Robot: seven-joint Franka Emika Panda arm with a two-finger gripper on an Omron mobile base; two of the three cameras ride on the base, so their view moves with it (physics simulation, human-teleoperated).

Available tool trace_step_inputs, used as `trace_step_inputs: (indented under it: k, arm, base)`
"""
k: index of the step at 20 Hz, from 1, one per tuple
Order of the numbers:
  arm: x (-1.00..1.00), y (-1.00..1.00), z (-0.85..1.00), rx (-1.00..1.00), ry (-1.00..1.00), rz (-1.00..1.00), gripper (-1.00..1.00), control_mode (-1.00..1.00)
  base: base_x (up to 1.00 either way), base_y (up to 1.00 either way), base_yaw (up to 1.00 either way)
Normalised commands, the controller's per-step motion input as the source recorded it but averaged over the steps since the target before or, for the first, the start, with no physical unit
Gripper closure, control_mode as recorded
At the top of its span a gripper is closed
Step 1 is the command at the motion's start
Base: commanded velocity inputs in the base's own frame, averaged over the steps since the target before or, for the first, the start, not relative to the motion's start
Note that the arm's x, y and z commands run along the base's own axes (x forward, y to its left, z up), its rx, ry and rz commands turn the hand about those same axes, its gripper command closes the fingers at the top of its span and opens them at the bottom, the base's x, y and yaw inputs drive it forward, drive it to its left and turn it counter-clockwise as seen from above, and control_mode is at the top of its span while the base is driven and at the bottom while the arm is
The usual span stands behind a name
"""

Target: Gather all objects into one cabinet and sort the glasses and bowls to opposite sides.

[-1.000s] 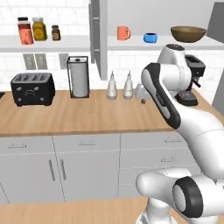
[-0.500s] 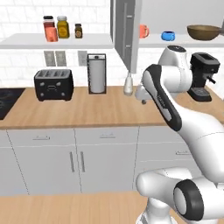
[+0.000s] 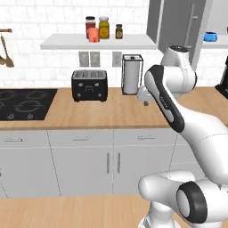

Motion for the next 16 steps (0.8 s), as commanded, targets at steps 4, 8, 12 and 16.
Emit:
trace_step_inputs:
  k: [4, 8, 12, 16]
  arm:
    - [0.00, 0.00, 0.00, 0.00, 0.00, 0.00, -1.00, 1.00]
    - [0.00, 0.00, 0.00, 0.00, 0.00, 0.00, -1.00, 1.00]
    - [0.00, 0.00, 0.00, 0.00, 0.00, 0.00, -1.00, 1.00]
    - [0.00, 0.00, 0.00, 0.00, 0.00, 0.00, -1.00, 1.00]
  base:
    - [0.01, 0.76, 0.00]
    - [0.56, 0.57, -0.04]
    - [0.74, 0.31, -0.11]
    - [0.83, 0.00, -0.16]
